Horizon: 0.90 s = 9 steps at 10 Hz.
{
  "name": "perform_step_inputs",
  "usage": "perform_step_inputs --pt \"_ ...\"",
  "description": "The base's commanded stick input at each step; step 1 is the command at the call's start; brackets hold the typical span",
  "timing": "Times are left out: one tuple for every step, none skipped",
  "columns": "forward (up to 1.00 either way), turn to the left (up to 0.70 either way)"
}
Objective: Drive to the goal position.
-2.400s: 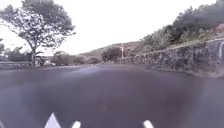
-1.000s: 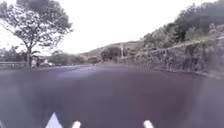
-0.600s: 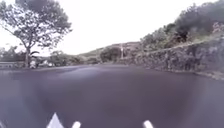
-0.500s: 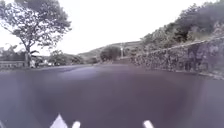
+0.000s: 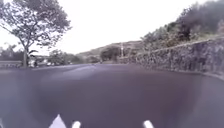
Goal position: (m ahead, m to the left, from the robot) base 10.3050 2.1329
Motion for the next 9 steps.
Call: perform_step_inputs --pt "0.7 0.0" --pt "0.7 0.0" --pt "0.7 0.0" --pt "0.7 0.0" --pt "0.7 0.0" --pt "0.7 0.0" --pt "0.7 0.0" --pt "0.7 0.0" --pt "0.7 0.0"
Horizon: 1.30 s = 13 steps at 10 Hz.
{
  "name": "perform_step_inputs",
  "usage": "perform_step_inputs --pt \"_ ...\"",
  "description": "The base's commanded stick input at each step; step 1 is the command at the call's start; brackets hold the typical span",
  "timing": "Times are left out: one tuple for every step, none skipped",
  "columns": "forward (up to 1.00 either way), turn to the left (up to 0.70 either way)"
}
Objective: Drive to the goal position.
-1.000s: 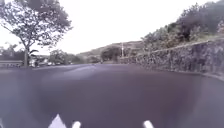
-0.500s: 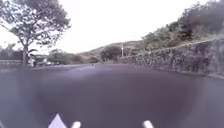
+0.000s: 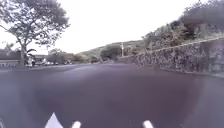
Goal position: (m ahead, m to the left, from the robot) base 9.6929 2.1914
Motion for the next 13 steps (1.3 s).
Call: perform_step_inputs --pt "0.7 0.0" --pt "0.7 0.0" --pt "0.7 0.0" --pt "0.7 0.0" --pt "0.7 0.0" --pt "0.7 0.0" --pt "0.7 0.0" --pt "0.7 0.0" --pt "0.7 0.0" --pt "0.7 0.0" --pt "0.7 0.0" --pt "0.7 0.0" --pt "0.7 0.0"
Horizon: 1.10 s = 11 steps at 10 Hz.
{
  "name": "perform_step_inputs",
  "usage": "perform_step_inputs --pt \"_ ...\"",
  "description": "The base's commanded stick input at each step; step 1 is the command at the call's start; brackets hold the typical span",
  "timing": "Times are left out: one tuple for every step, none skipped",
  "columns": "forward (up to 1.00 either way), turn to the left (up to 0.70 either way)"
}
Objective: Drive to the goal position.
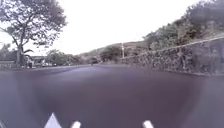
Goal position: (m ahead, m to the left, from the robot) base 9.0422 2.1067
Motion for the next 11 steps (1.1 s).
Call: perform_step_inputs --pt "0.7 0.0" --pt "0.7 0.0" --pt "0.7 0.0" --pt "0.7 0.0" --pt "0.7 0.0" --pt "0.7 0.0" --pt "0.7 0.0" --pt "0.7 0.0" --pt "0.7 0.0" --pt "0.7 0.0" --pt "0.7 0.0"
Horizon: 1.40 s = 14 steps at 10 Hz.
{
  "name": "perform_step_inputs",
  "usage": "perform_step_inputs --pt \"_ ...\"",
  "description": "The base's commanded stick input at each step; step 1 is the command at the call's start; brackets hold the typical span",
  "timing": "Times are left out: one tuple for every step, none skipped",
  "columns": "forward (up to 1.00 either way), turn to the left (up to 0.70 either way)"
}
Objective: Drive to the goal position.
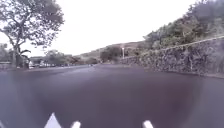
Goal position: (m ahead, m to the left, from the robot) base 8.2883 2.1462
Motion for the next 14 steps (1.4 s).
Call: perform_step_inputs --pt "0.7 0.0" --pt "0.7 0.0" --pt "0.7 0.0" --pt "0.7 0.0" --pt "0.7 0.0" --pt "0.7 0.0" --pt "0.7 0.0" --pt "0.7 0.0" --pt "0.7 0.0" --pt "0.7 0.0" --pt "0.7 0.0" --pt "0.7 0.0" --pt "0.7 0.0" --pt "0.7 0.0"
